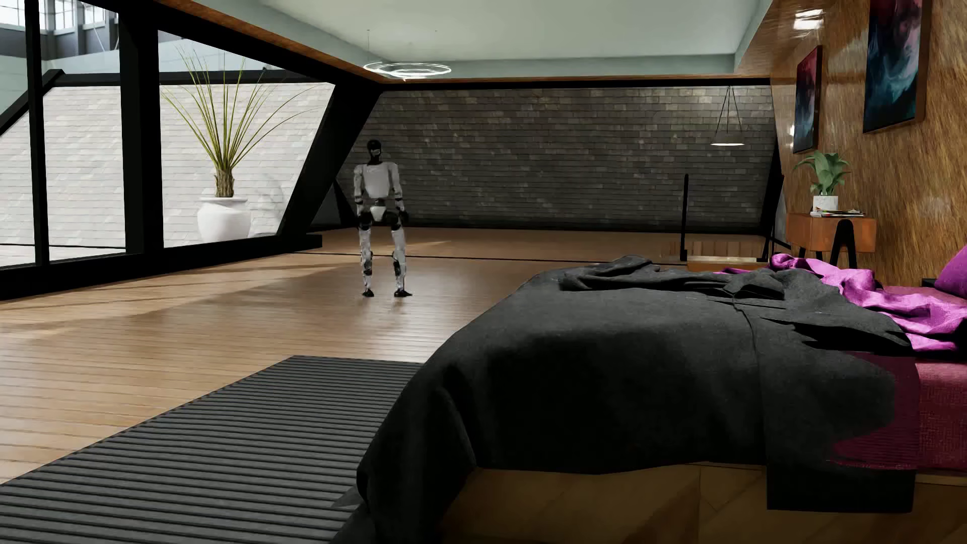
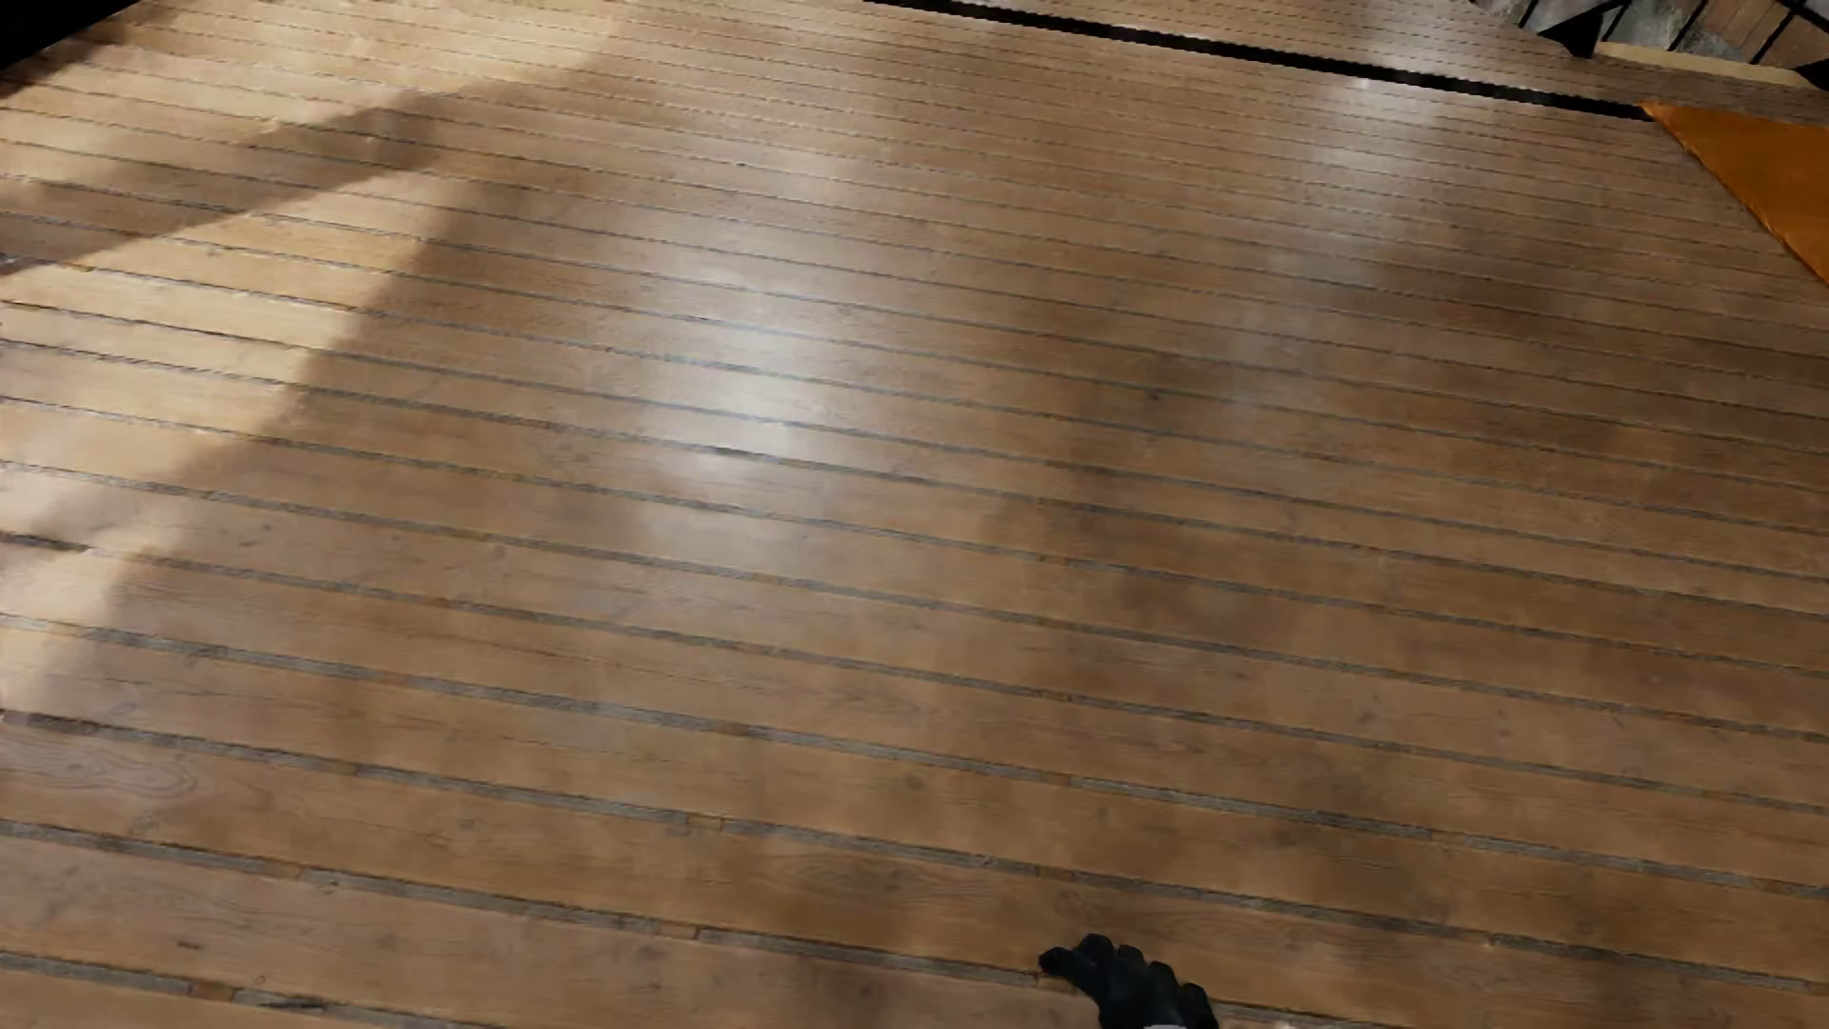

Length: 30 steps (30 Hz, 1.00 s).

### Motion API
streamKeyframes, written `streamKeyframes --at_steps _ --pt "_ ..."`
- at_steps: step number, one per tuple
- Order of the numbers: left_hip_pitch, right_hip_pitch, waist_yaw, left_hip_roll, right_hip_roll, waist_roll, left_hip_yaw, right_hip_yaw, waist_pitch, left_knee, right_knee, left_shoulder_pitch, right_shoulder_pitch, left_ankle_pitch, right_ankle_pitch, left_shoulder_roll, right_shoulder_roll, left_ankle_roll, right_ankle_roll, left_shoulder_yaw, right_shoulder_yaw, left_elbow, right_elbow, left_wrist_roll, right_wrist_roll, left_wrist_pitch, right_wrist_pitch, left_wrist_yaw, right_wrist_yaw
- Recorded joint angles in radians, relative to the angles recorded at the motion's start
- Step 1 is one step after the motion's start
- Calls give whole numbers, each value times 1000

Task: Approach the bed

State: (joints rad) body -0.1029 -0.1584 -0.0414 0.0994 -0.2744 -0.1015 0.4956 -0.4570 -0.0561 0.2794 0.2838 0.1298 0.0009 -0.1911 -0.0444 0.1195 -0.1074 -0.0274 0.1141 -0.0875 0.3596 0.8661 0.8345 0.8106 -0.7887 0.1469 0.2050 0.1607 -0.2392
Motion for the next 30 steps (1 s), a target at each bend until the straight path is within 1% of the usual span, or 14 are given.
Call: streamKeyframes --at_steps 3,8,12,14,17,23,27,29,30 --pt "47 22 -14 36 52 17 64 60 -3 -12 -46 -2 18 7 11 0 7 -23 -7 8 -17 10 17 -5 4 21 -4 -7 -3" --pt "115 14 -29 86 117 46 171 159 -8 -26 -39 -24 36 14 -9 -10 12 -64 -29 -17 -60 -15 74 -9 -6 8 16 -6 -6" --pt "156 5 -37 126 173 68 259 236 -14 -29 -44 -40 44 19 -14 -6 13 -95 -49 -42 -94 -35 96 -17 -8 -2 2 -12 -10" --pt "172 -3 -40 146 200 77 296 268 -18 -29 -40 -56 55 22 -19 -4 15 -110 -60 -63 -111 -29 91 -11 -10 -5 -3 -18 -13" --pt "190 -10 -46 176 237 90 338 301 -22 -23 -35 -88 64 24 -26 -5 30 -132 -74 -94 -126 -11 78 1 -15 -8 8 -29 -11" --pt "211 -17 -49 244 301 111 393 347 -27 19 -21 -98 84 27 -38 -15 45 -167 -102 -102 -146 -15 73 10 -27 -18 2 -36 -5" --pt "196 -33 -44 327 350 127 407 373 -23 125 8 -90 80 7 -49 -8 56 -184 -118 -99 -147 -9 64 16 -37 -15 -9 -36 -3" --pt "166 -48 -38 388 381 141 376 386 -16 225 35 -86 73 -6 -58 -1 60 -184 -124 -92 -147 -10 53 13 -37 -16 -15 -27 -1" --pt "141 -53 -33 413 397 149 332 395 -11 275 47 -83 70 -6 -60 3 60 -174 -126 -89 -147 -12 47 8 -35 -18 -19 -17 0"
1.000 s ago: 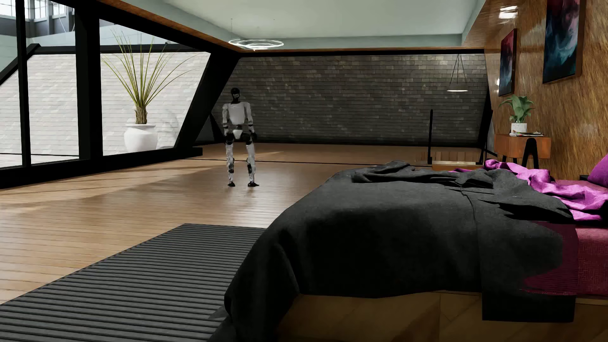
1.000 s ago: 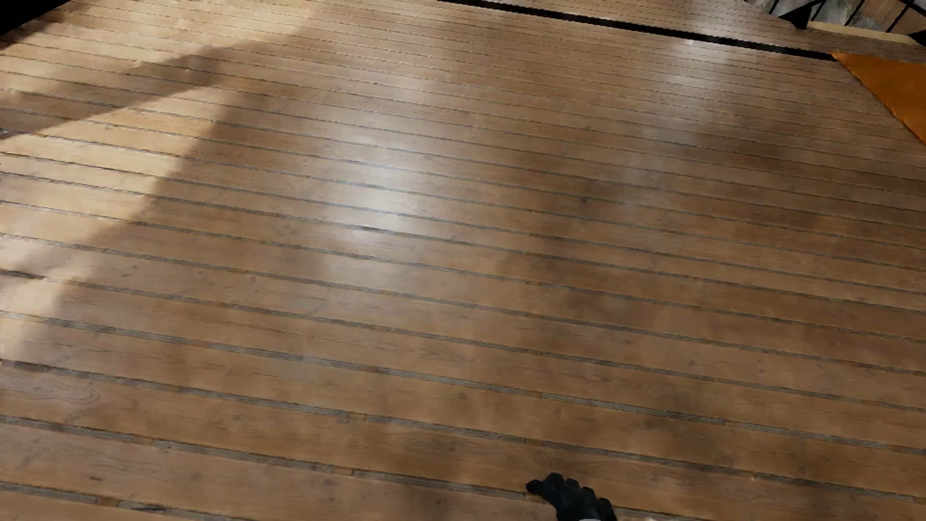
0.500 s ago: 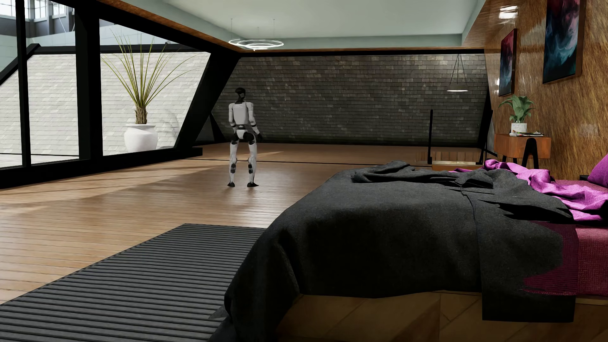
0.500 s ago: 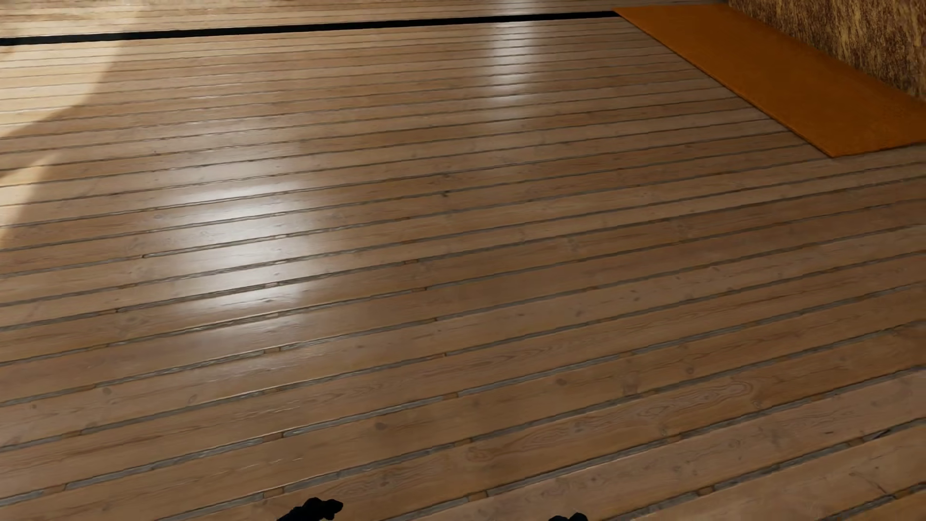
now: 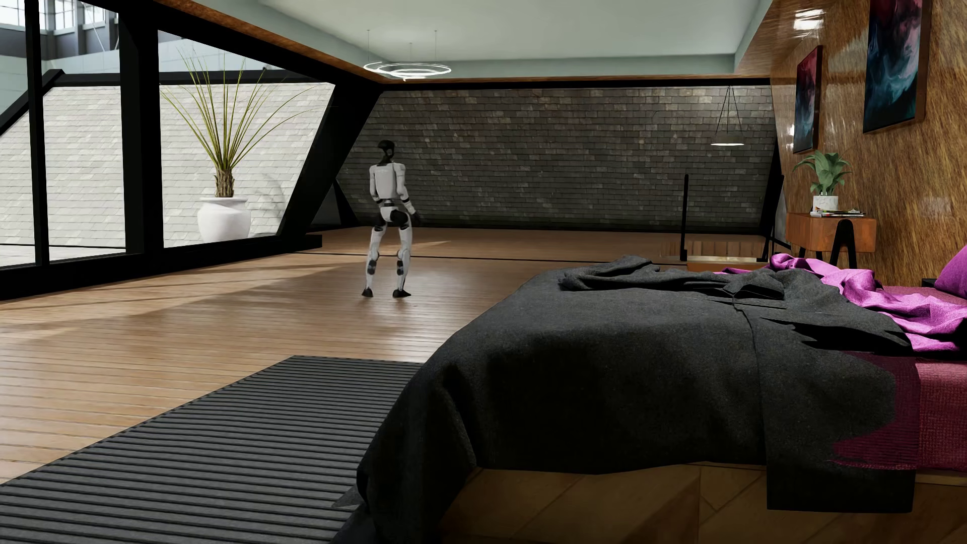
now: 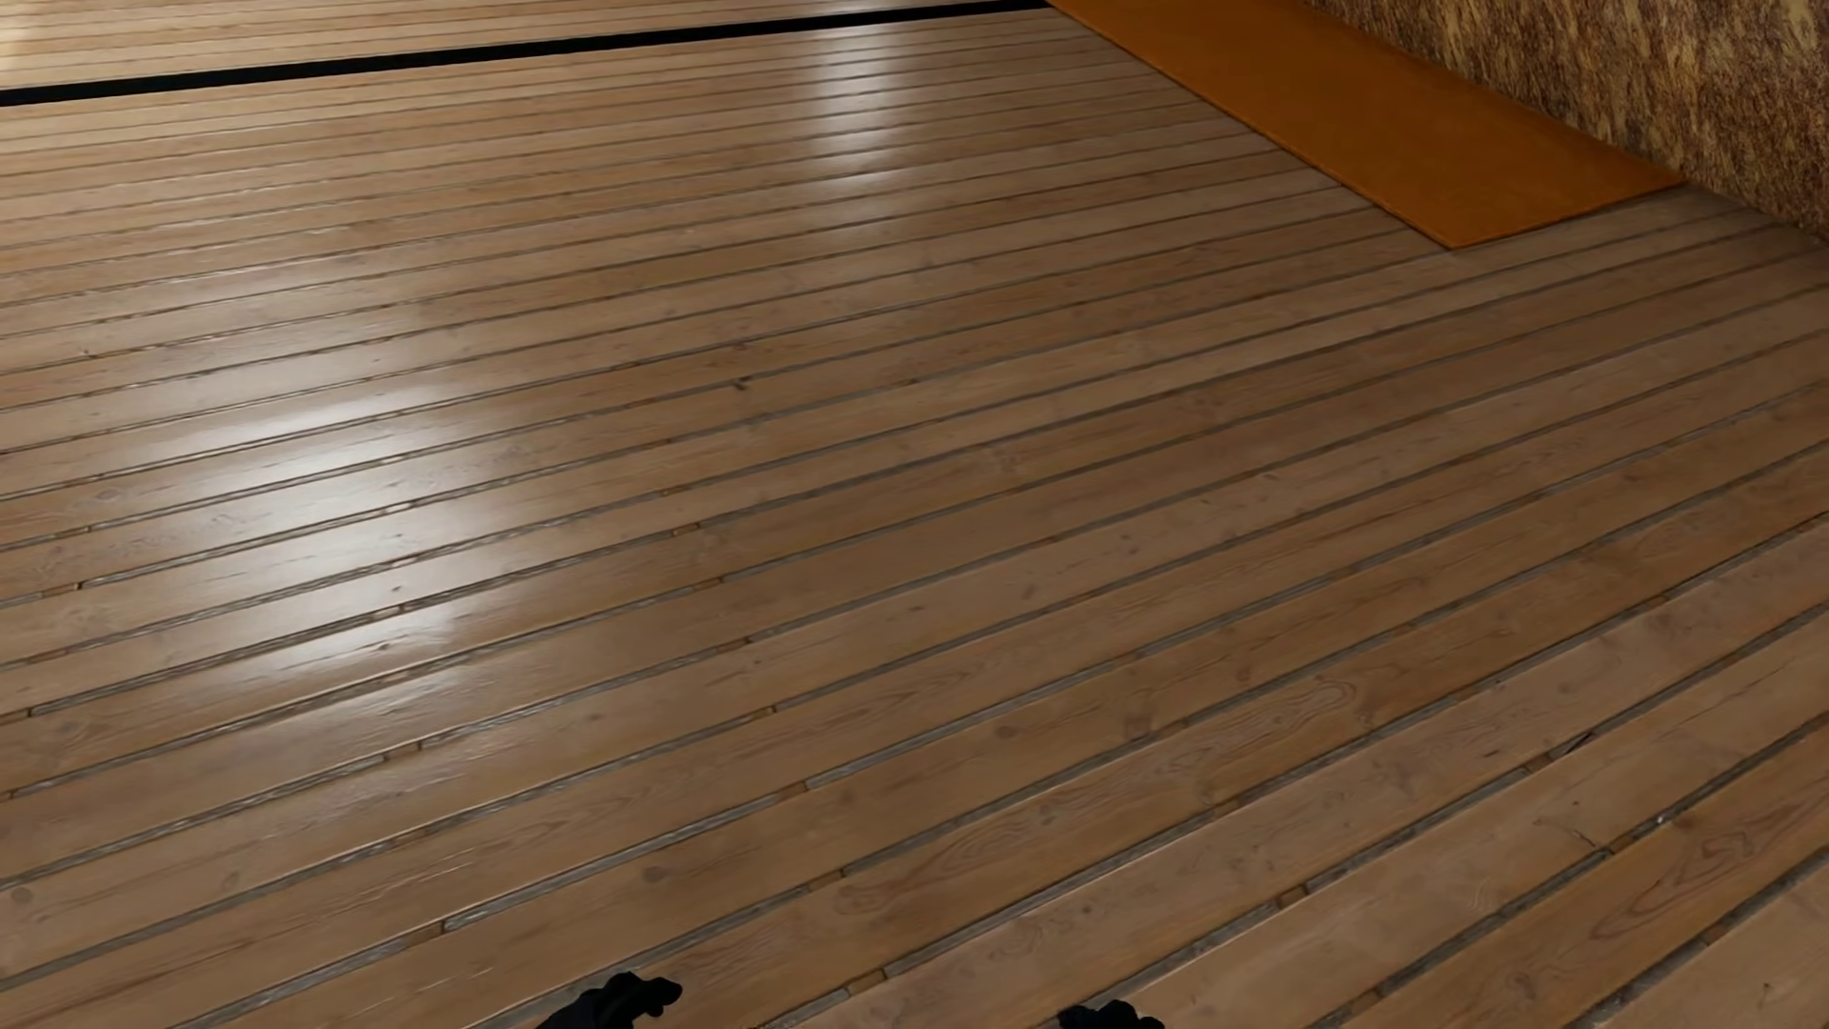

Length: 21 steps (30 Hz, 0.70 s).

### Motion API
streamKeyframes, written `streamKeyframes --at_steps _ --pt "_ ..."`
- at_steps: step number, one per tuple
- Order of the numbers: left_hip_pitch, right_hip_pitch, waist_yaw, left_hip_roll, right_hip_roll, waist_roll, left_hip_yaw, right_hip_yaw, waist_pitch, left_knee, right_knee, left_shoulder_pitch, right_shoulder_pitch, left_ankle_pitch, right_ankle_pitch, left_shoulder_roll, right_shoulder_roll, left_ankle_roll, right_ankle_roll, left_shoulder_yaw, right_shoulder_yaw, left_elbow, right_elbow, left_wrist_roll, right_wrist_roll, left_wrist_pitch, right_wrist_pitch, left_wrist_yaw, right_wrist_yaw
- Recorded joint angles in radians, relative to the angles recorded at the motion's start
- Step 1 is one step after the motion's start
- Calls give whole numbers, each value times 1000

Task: Approach the bed

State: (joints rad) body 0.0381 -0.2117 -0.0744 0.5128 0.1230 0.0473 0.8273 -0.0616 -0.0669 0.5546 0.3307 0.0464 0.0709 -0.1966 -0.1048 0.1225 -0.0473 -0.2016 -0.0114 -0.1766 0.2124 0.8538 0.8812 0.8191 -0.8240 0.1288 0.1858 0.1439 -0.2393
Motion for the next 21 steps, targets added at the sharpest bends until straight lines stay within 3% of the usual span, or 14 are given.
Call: streamKeyframes --at_steps 2,3,5,6,7,9,11,13,14,15,17,18,19,21 --pt "-80 -9 18 0 32 16 -219 33 12 92 25 13 -1 4 -3 5 -8 27 0 9 -3 -9 -7 -10 4 -9 -14 32 -2" --pt "-126 -15 30 -40 44 23 -383 57 18 127 38 19 -9 5 -3 -1 -10 32 2 12 -7 -13 -2 -15 5 -9 -18 54 -1" --pt "-195 -37 49 -193 61 30 -747 115 26 193 67 35 -26 -1 0 -5 -19 -4 12 27 -7 -26 5 -31 4 -18 -25 93 5" --pt "-206 -55 54 -313 66 30 -941 148 29 224 82 49 -40 -16 2 -7 -20 -44 20 38 -4 -40 10 -36 2 -23 -25 110 9" --pt "-195 -78 54 -429 67 27 -1091 182 30 242 99 54 -47 -36 6 -7 -27 -46 30 47 1 -45 9 -43 0 -27 -31 125 12" --pt "-161 -127 51 -565 71 14 -1261 270 36 233 130 69 -72 -51 22 -12 -38 -46 54 64 15 -56 8 -53 -5 -36 -38 151 17" --pt "-140 -181 52 -601 92 -2 -1283 379 46 175 163 85 -103 -93 44 -18 -49 -43 84 78 33 -66 4 -60 -6 -44 -43 171 23" --pt "-134 -229 47 -581 120 -17 -1120 487 60 85 175 88 -124 -154 78 -19 -58 118 118 73 40 -65 -13 -59 4 -50 -48 173 22" --pt "-130 -246 44 -577 133 -24 -1050 537 69 38 170 80 -123 -184 99 -14 -63 174 138 55 35 -54 -32 -49 13 -50 -48 163 13" --pt "-130 -261 40 -581 141 -34 -1003 581 79 -3 160 63 -112 -200 120 -8 -68 211 161 30 27 -36 -58 -32 22 -49 -45 146 -4" --pt "-147 -278 30 -590 138 -63 -937 638 103 -47 119 18 -65 -200 168 12 -73 221 178 -21 12 1 -114 0 35 -42 -23 98 -63" --pt "-160 -294 27 -594 102 -82 -908 590 115 -59 85 -2 -36 -182 188 23 -71 220 153 -37 12 13 -131 8 35 -36 -4 77 -101" --pt "-170 -315 26 -597 37 -101 -878 471 125 -69 54 -17 -5 -166 187 31 -72 219 104 -42 13 19 -138 15 39 -32 10 68 -131" --pt "-185 -346 26 -594 -99 -130 -804 185 137 -85 68 -27 44 -146 196 42 -74 216 125 -23 30 21 -142 14 47 -38 32 83 -140"
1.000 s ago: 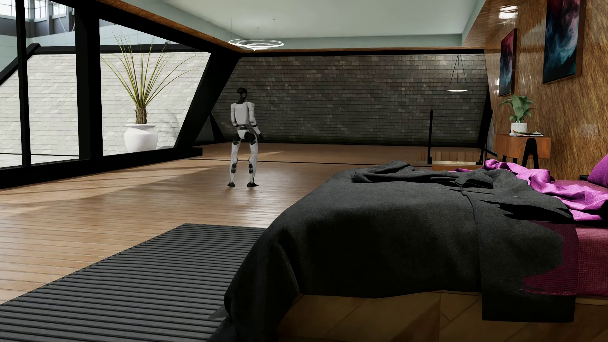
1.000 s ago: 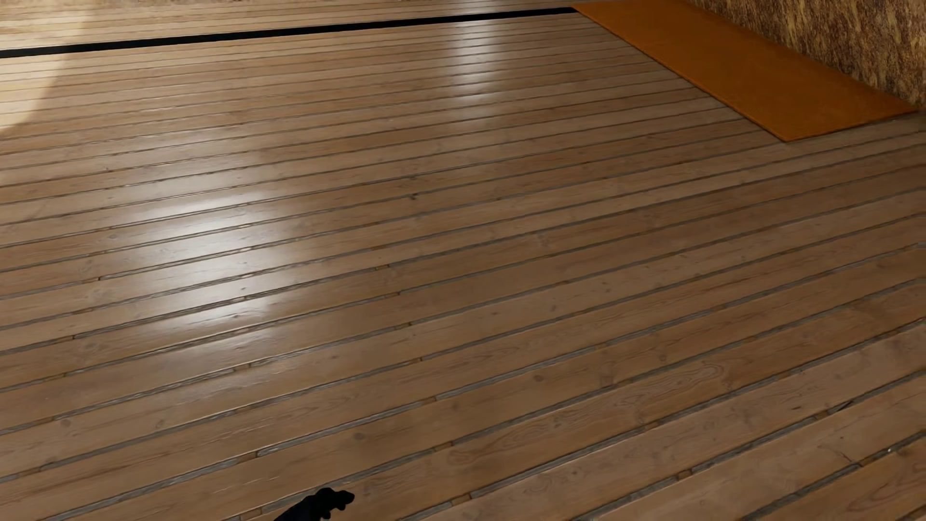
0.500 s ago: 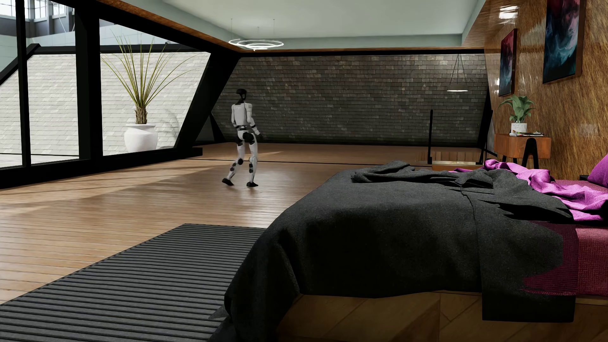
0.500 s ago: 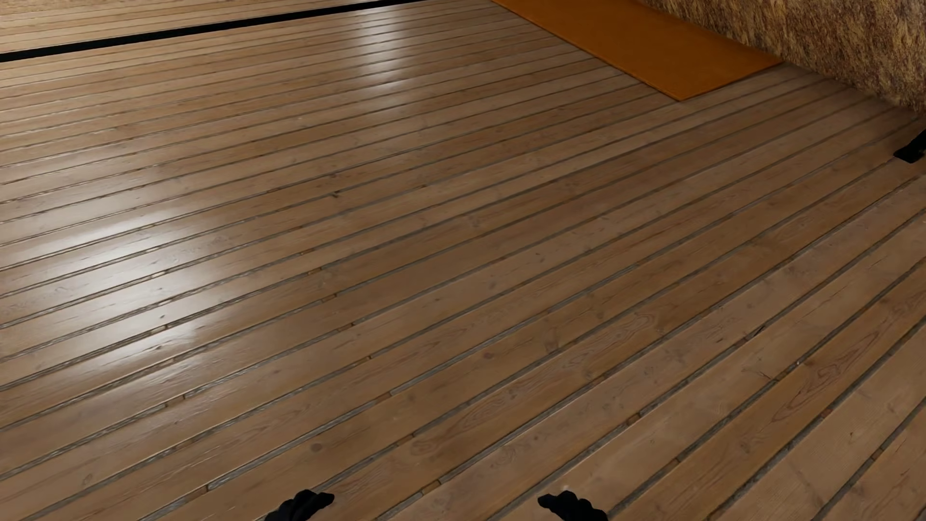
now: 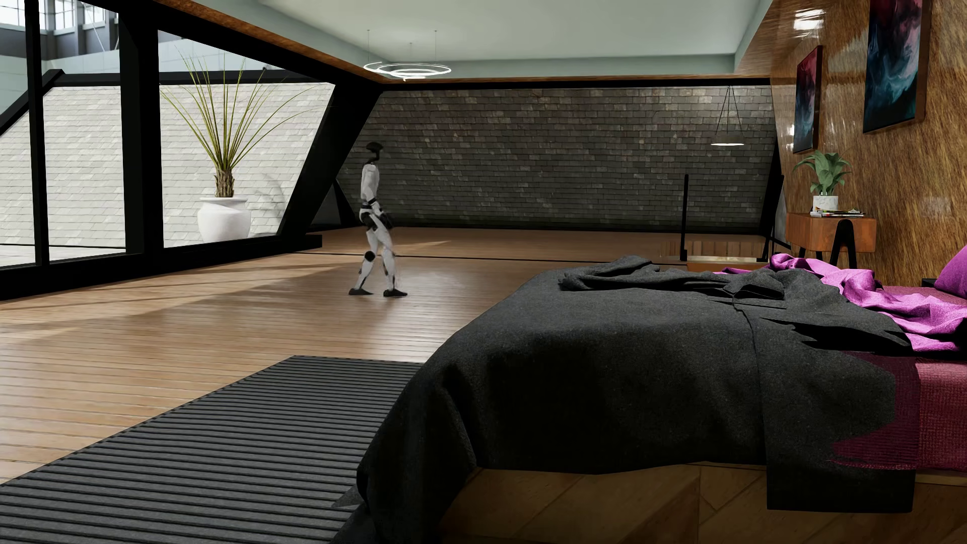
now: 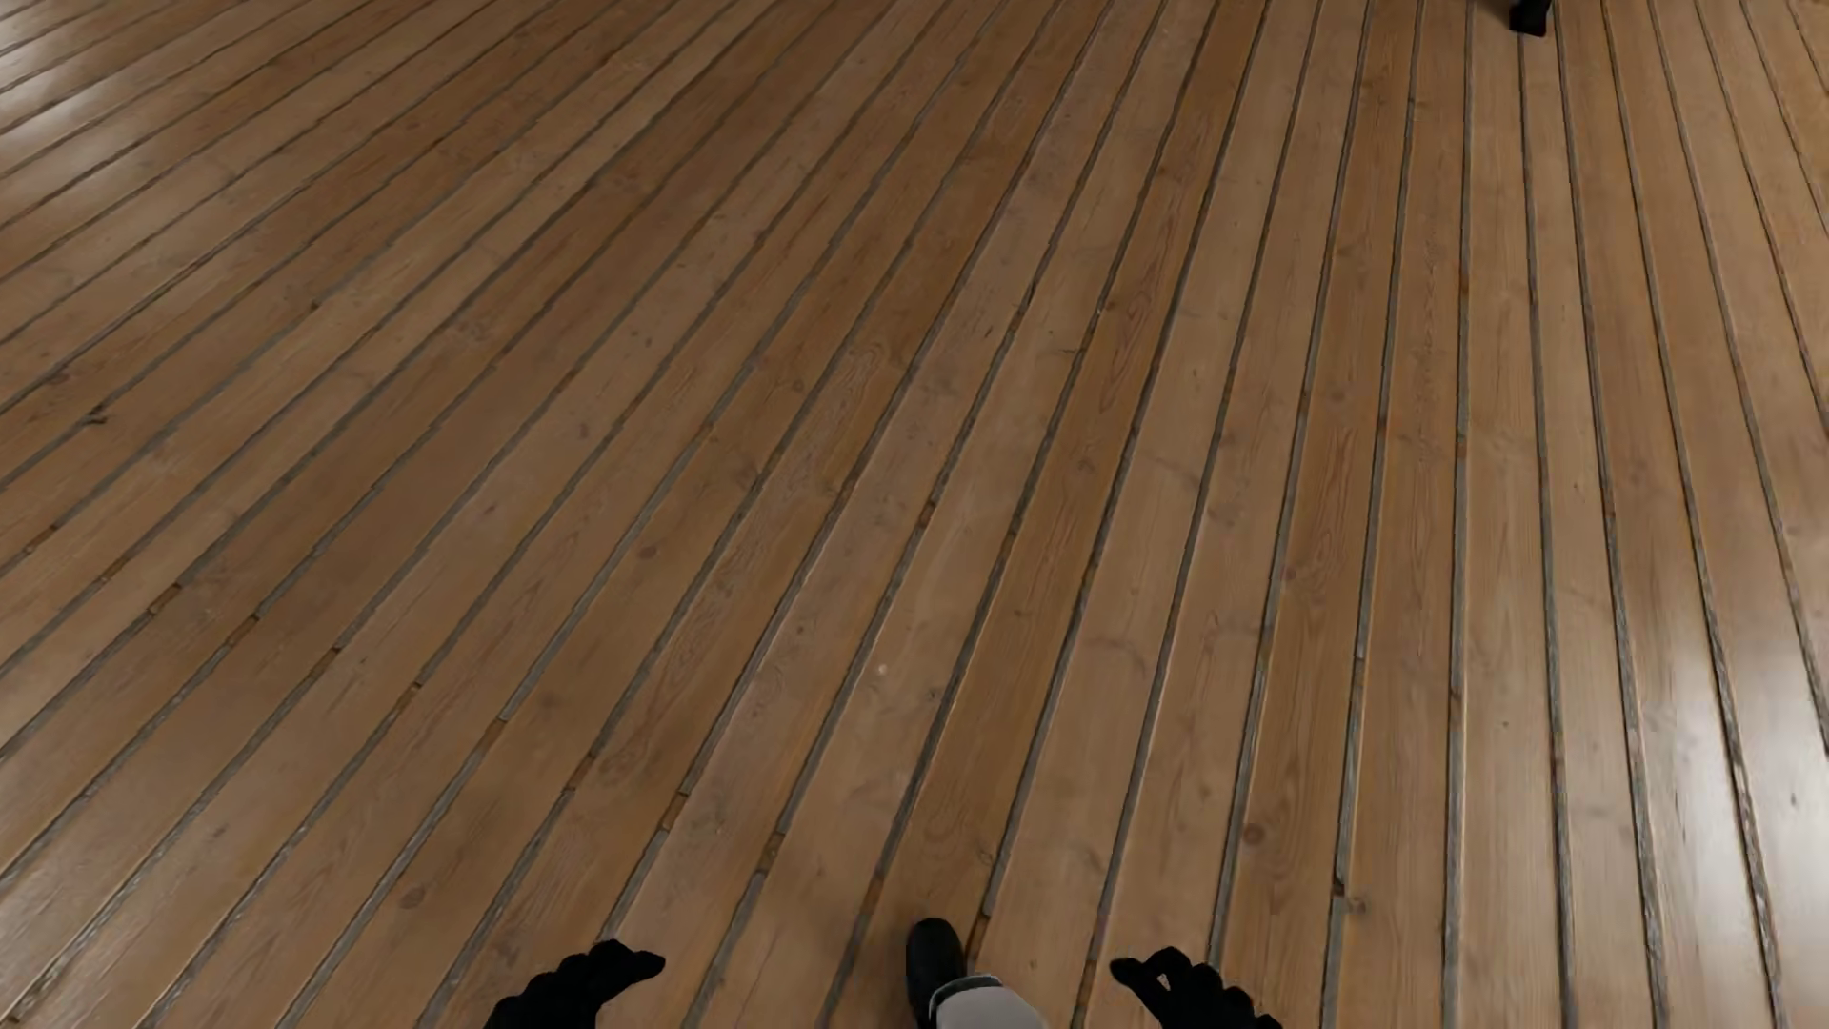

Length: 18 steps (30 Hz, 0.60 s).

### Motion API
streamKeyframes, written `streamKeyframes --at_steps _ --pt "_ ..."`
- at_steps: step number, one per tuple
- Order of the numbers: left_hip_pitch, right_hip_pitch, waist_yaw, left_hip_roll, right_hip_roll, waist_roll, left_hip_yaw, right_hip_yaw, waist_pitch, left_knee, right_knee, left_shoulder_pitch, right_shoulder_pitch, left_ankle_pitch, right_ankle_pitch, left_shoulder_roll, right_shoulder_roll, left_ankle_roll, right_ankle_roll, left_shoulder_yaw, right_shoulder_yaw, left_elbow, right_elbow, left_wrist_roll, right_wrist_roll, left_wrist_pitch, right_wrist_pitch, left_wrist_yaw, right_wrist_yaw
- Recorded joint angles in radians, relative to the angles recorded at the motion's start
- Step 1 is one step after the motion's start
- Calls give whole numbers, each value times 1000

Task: Approach the bed

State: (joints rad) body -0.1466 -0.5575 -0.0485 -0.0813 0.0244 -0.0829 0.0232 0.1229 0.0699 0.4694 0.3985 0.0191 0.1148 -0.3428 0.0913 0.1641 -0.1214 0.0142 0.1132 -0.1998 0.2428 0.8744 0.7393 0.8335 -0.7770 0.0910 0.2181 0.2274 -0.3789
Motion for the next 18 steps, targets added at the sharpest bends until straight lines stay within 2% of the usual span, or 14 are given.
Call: streamKeyframes --at_steps 1,2,4,5,6,8,11,14,16,17,18 --pt "-5 -14 -4 8 -22 -10 43 -36 4 -2 50 6 10 3 8 -3 -11 -3 7 17 19 -13 9 -7 -3 -1 6 14 17" --pt "-7 -25 -7 18 -21 -18 88 -21 6 -3 110 19 14 5 -1 -7 -24 -6 13 33 41 -33 23 -17 -9 -7 10 29 40" --pt "-3 -35 -6 45 -8 -31 184 32 9 -8 211 56 17 10 -69 -8 -45 -14 96 39 69 -67 58 -23 1 -38 16 45 97" --pt "0 -39 -2 62 -20 -37 234 29 8 -11 249 64 25 13 -94 -10 -52 -20 122 29 75 -75 64 -18 12 -48 17 36 129" --pt "4 -46 3 81 -50 -42 283 -2 8 -12 285 65 32 16 -99 -15 -51 -27 111 18 86 -75 68 -14 19 -55 20 19 150" --pt "16 -54 8 119 -152 -48 373 -99 5 -14 353 61 53 22 -102 -25 -60 -45 55 -7 105 -75 56 -14 25 -72 14 -19 174" --pt "58 -42 6 172 -261 -45 490 -112 -1 -29 381 50 95 31 -111 -52 -62 -81 18 -43 104 -103 28 -16 44 -70 13 -24 187" --pt "123 -11 1 212 -364 -34 604 -111 -14 -80 246 44 115 47 -123 -81 -49 -128 -13 -69 86 -166 22 -49 42 -52 36 -16 201" --pt "170 -1 -3 228 -440 -28 680 -175 -27 -125 144 31 120 64 -148 -85 -41 -166 -59 -91 60 -205 21 -71 36 -52 49 -19 191" --pt "193 -3 -5 238 -474 -27 721 -238 -34 -142 120 27 116 73 -155 -81 -36 -188 -51 -97 49 -222 24 -82 33 -52 52 -20 190" --pt "219 -9 -9 255 -474 -24 763 -280 -40 -156 128 29 107 79 -154 -75 -32 -214 -45 -93 45 -237 33 -96 28 -49 53 -20 196"
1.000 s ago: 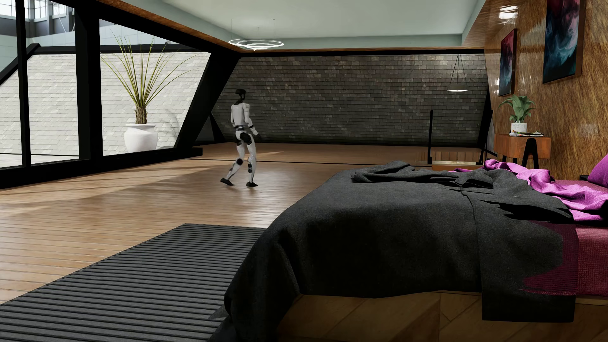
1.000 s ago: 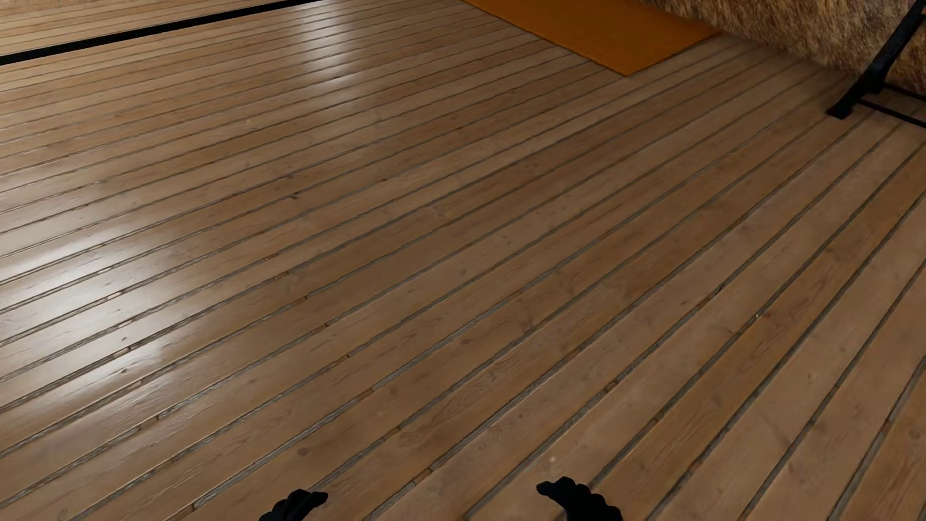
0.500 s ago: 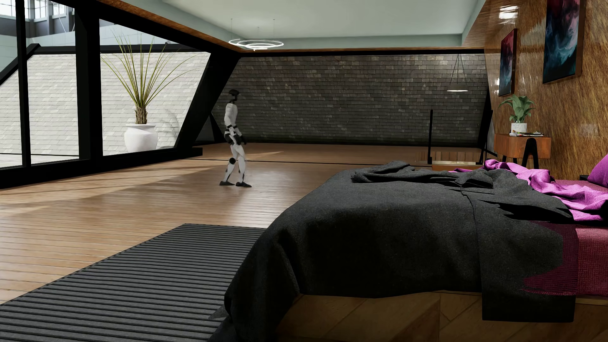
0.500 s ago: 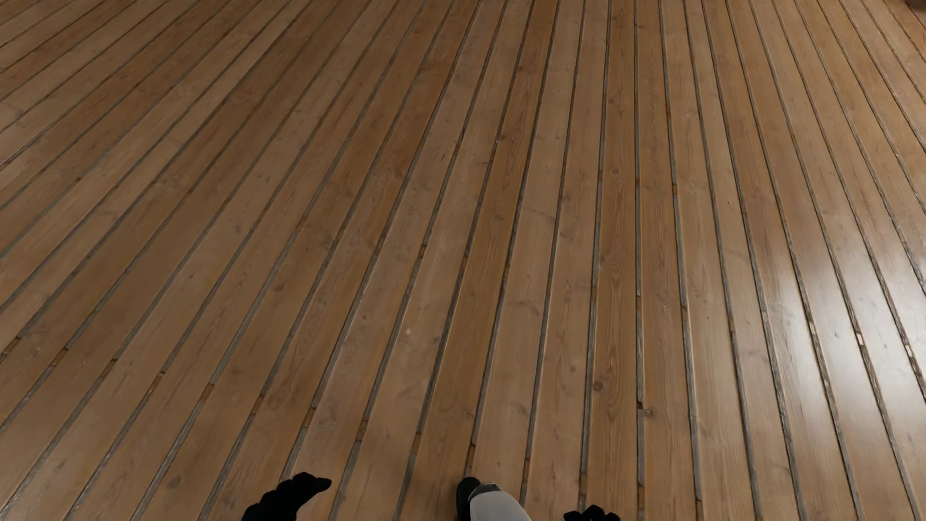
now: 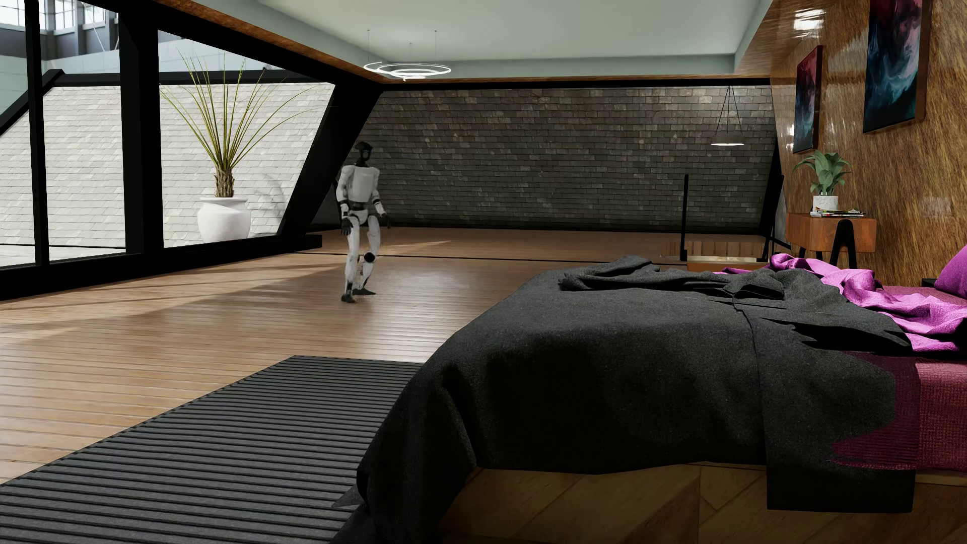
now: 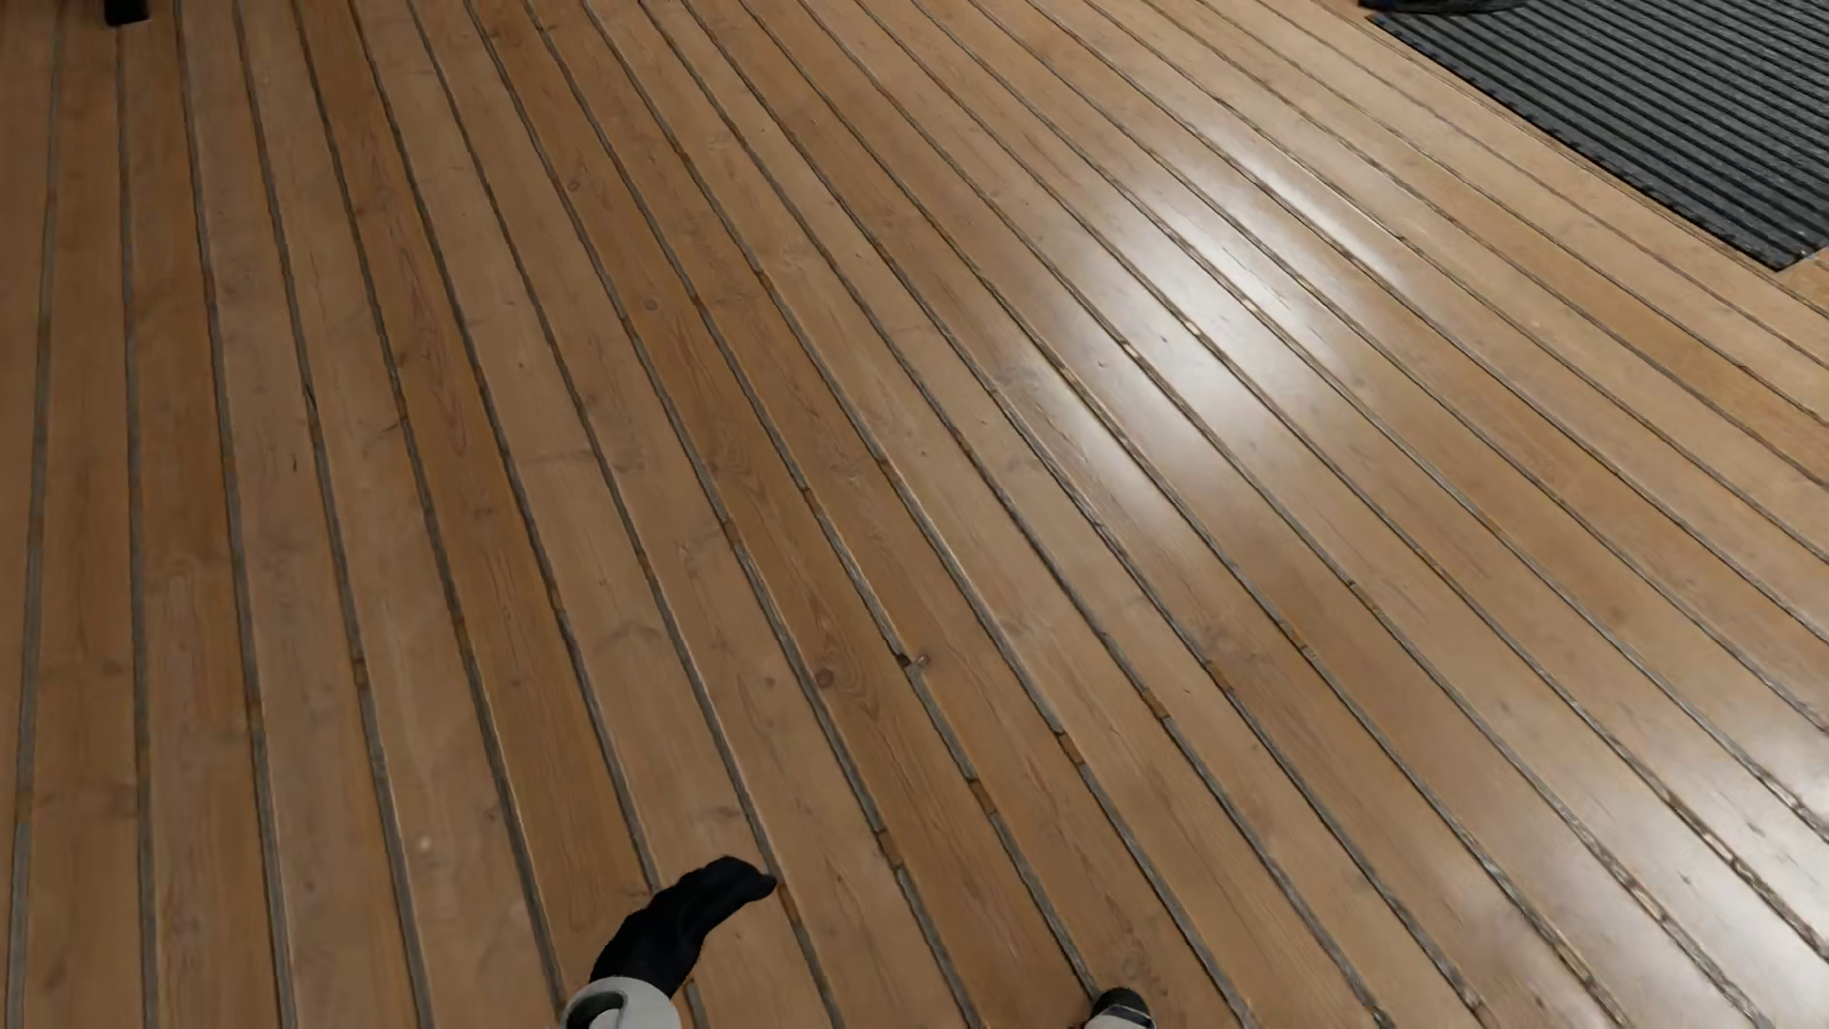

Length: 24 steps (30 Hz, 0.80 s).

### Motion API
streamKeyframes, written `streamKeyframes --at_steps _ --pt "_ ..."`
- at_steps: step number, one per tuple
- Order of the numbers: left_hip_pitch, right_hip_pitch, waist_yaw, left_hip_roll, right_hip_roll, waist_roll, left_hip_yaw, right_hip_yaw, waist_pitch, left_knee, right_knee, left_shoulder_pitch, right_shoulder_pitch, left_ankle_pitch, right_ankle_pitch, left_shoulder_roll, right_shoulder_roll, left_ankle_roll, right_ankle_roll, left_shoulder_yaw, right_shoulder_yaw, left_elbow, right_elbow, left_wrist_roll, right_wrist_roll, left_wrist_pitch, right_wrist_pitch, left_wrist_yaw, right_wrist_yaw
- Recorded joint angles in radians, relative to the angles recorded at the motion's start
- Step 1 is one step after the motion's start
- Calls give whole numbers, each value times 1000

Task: Approach the bed

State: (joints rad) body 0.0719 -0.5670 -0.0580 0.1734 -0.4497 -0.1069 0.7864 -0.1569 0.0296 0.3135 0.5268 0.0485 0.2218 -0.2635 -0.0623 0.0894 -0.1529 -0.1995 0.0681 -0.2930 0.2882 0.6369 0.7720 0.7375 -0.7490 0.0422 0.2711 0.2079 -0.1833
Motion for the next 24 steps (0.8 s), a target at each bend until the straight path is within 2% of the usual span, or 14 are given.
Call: streamKeyframes --at_steps 3,5,6,8,9,10,11,12,14,17,19,21,22,24 --pt "75 -12 -19 109 157 32 103 30 -5 16 45 36 -33 48 -5 33 29 -48 6 45 -4 -19 29 -52 -14 25 -7 -7 19" --pt "109 34 -31 237 277 69 120 8 -1 79 36 61 -30 139 -34 73 60 -53 -3 64 -29 -11 22 -36 -3 47 -28 -33 5" --pt "113 60 -35 314 336 92 110 -6 1 132 22 73 -28 209 -49 93 76 -31 -21 66 -48 -3 20 -18 3 58 -36 -47 -9" --pt "70 111 -35 471 445 136 53 -24 13 303 -3 94 -35 322 -77 129 102 171 -59 66 -74 15 35 18 9 83 -47 -78 -34" --pt "-30 139 -15 486 502 156 -145 -12 26 437 -11 107 -51 307 -90 142 103 179 -71 70 -62 15 50 26 -6 92 -56 -88 -46" --pt "-148 166 5 441 552 170 -374 9 39 569 -18 128 -75 281 -102 150 96 121 -81 85 -30 5 66 25 -35 95 -70 -89 -59" --pt "-239 192 17 395 592 183 -520 28 49 680 -26 156 -107 262 -113 144 84 89 -86 103 5 -13 92 20 -69 101 -97 -75 -77" --pt "-309 220 25 373 625 194 -593 49 57 764 -38 188 -144 250 -122 136 74 81 -90 128 37 -35 111 11 -97 102 -123 -62 -91" --pt "-433 277 43 356 683 216 -645 93 67 856 -60 248 -209 199 -144 118 64 141 -94 164 59 -76 105 -2 -111 98 -167 -49 -116" --pt "-612 362 74 207 730 232 -712 154 76 806 -75 323 -261 102 -181 95 70 133 -97 171 26 -113 -16 7 -64 89 -226 -64 -180" --pt "-690 429 85 112 727 229 -701 179 70 619 -117 366 -276 107 -182 70 74 80 -100 170 11 -124 -125 1 -46 86 -259 -70 -204" --pt "-715 501 100 54 714 220 -633 199 54 326 -178 394 -286 158 -169 50 84 106 -106 170 5 -118 -210 -8 -24 86 -285 -83 -202" --pt "-708 539 110 15 706 214 -614 212 43 149 -211 398 -294 195 -164 46 89 75 -108 164 11 -106 -231 -1 -14 88 -291 -97 -188" --pt "-690 621 134 -76 693 195 -696 252 24 -120 -254 403 -320 199 -164 44 96 21 -106 169 53 -77 -211 29 -4 96 -285 -130 -143"
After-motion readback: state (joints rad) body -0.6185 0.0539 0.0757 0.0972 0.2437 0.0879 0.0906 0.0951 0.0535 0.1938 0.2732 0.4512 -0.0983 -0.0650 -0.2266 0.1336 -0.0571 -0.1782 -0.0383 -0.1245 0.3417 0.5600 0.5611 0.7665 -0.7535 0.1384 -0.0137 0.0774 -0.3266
